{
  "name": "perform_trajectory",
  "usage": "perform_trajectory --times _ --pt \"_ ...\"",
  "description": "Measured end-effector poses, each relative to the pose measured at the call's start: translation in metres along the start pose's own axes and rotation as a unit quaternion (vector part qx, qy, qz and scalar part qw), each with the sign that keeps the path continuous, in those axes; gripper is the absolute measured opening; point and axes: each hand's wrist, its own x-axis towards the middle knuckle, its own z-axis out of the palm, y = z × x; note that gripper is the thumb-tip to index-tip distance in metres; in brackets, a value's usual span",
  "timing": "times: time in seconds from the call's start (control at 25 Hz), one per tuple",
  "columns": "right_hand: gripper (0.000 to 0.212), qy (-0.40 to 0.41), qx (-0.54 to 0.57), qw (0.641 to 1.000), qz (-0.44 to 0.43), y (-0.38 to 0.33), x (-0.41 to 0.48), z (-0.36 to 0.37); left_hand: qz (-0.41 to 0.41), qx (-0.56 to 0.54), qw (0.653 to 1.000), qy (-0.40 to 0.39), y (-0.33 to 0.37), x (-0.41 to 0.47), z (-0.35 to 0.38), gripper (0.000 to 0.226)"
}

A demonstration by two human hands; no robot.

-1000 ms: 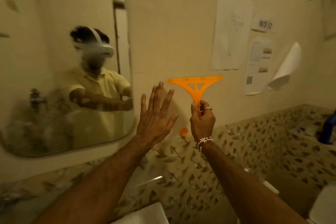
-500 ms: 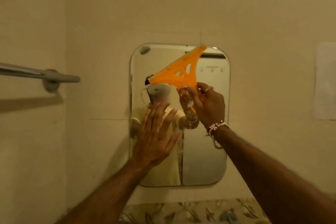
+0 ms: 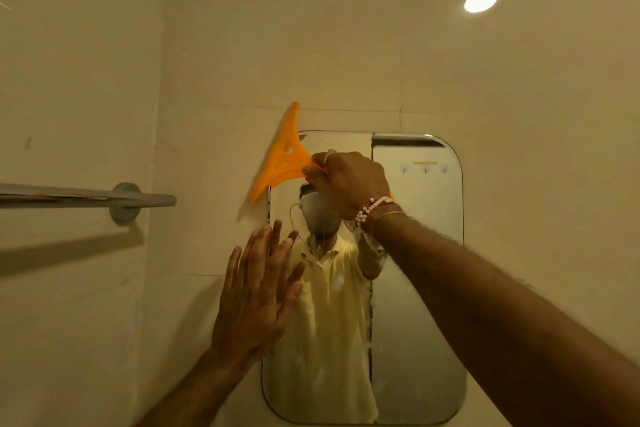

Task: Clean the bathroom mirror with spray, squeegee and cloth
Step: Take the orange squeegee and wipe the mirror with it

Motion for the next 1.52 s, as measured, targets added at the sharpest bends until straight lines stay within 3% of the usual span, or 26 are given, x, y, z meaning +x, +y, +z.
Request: perform_trajectory --times 0.44,0.68,1.0,1.16,1.36,1.52 --pt "0.042 0.014 0.004 0.999 0.045 0.065 -0.037 -0.036 -0.011 -0.036 0.999 0.008 0.039 0.010 0.017 0.071" --pt "0.062 0.032 -0.034 0.993 0.107 0.115 -0.069 -0.067 -0.016 -0.052 0.999 -0.002 0.073 0.012 0.026 0.067" --pt "0.046 0.092 0.019 0.962 0.255 0.165 -0.104 -0.070 -0.042 -0.050 0.998 -0.026 0.078 0.009 0.025 0.072" --pt "0.044 0.116 0.078 0.932 0.334 0.148 -0.125 -0.051 -0.059 -0.065 0.996 -0.015 0.080 0.003 0.019 0.069" --pt "0.034 0.117 0.193 0.875 0.428 0.101 -0.165 -0.013 -0.056 -0.068 0.996 -0.002 0.069 -0.011 0.009 0.066" --pt "0.041 0.100 0.315 0.816 0.475 0.059 -0.152 0.006 -0.068 -0.062 0.996 -0.003 0.055 -0.012 0.002 0.066"
